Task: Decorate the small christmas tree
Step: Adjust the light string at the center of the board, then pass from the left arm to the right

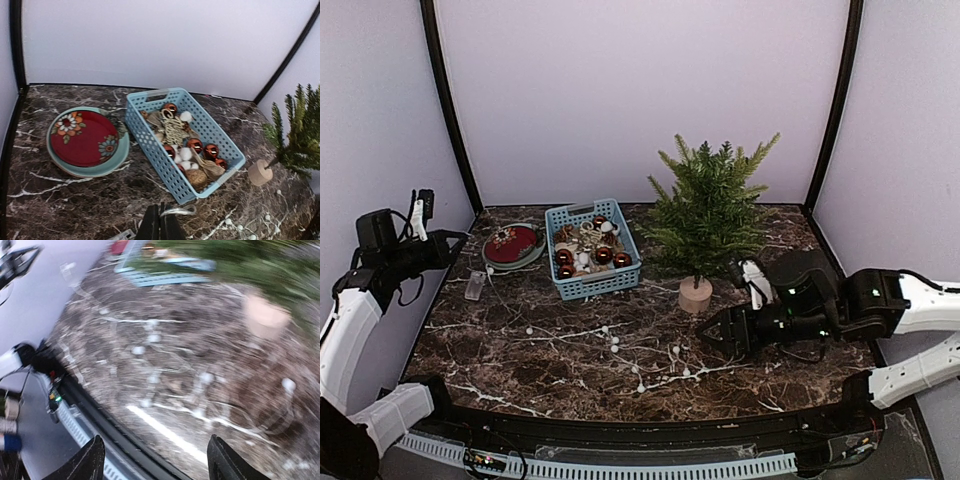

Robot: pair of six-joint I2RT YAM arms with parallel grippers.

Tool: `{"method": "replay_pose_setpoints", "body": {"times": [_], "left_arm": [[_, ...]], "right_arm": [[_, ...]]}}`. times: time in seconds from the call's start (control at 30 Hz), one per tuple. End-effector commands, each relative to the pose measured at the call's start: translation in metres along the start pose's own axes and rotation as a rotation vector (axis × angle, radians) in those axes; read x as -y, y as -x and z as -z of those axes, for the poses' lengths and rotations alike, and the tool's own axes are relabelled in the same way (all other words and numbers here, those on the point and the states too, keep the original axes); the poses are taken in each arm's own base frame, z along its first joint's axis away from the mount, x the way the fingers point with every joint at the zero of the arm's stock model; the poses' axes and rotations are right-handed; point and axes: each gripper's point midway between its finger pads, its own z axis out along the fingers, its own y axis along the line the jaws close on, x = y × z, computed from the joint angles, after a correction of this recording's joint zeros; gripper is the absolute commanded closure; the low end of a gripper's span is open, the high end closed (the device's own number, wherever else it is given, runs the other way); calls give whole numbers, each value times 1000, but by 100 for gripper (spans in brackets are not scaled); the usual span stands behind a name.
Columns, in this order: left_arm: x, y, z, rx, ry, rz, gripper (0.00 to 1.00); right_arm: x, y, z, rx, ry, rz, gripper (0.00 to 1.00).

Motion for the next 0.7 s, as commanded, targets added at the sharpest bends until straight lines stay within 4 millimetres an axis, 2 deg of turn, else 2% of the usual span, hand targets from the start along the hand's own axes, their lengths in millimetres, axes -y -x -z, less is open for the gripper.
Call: {"method": "replay_pose_setpoints", "body": {"times": [0.0, 0.1, 0.13, 0.23, 0.33, 0.43, 0.53, 0.6, 0.67], "left_arm": [[54, 3, 0, -19, -207, -75, 100], [82, 7, 3, -48, -273, -119, 100], [95, 1, 4, -80, -309, -130, 100], [120, 5, 8, -102, -359, -171, 100], [153, -4, 10, -150, -447, -205, 100], [184, -12, 10, -202, -507, -253, 100], [203, -7, 13, -208, -529, -293, 100], [216, -5, 13, -211, -546, -316, 100], [229, -6, 13, -224, -574, -333, 100]], "right_arm": [[-94, 32, -11, 99, 246, 154, 28], [-136, 40, -32, 99, 312, 243, 28], [-147, 46, -39, 109, 326, 257, 28], [-176, 68, -56, 153, 345, 281, 26], [-198, 80, -79, 153, 342, 336, 27], [-204, 91, -97, 154, 333, 353, 27], [-199, 98, -109, 154, 354, 325, 25], [-199, 106, -107, 182, 384, 312, 24], [-208, 109, -98, 205, 463, 320, 25]]}}
